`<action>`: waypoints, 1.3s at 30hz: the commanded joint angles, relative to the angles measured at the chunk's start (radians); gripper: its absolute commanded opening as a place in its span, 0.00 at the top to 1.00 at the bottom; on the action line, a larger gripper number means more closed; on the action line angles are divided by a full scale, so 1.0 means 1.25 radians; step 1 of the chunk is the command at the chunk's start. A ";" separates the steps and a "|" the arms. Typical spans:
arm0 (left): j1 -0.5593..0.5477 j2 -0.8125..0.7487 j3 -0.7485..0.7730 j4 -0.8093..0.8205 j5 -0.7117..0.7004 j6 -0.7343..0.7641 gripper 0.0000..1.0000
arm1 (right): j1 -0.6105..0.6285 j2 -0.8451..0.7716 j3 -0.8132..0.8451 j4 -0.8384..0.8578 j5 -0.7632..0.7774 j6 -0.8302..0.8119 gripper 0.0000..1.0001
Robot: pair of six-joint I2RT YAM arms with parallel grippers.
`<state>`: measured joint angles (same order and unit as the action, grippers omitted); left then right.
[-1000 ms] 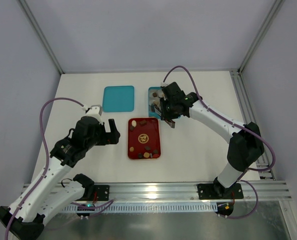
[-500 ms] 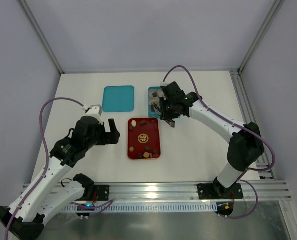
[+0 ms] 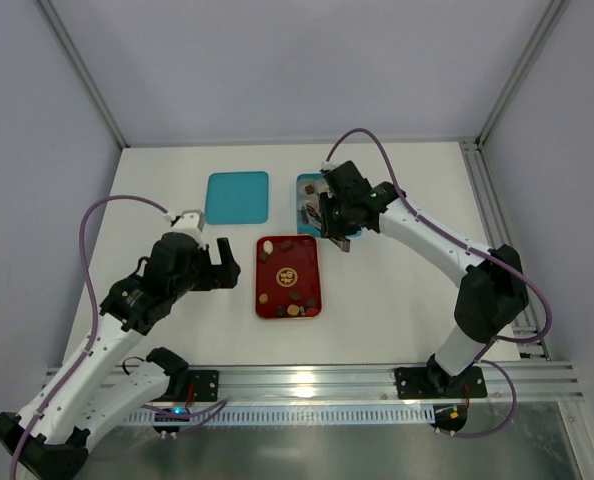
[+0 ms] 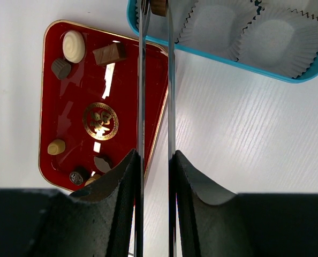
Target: Pack the chocolate
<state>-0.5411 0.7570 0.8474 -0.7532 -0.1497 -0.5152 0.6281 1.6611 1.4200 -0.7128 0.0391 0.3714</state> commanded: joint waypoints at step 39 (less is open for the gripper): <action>-0.003 -0.010 0.001 0.016 -0.014 0.005 0.00 | -0.031 -0.046 0.054 0.004 -0.021 -0.009 0.62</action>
<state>-0.5411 0.7544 0.8474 -0.7536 -0.1497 -0.5152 0.6079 1.6604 1.4376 -0.7292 0.0307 0.3698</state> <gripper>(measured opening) 0.996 0.385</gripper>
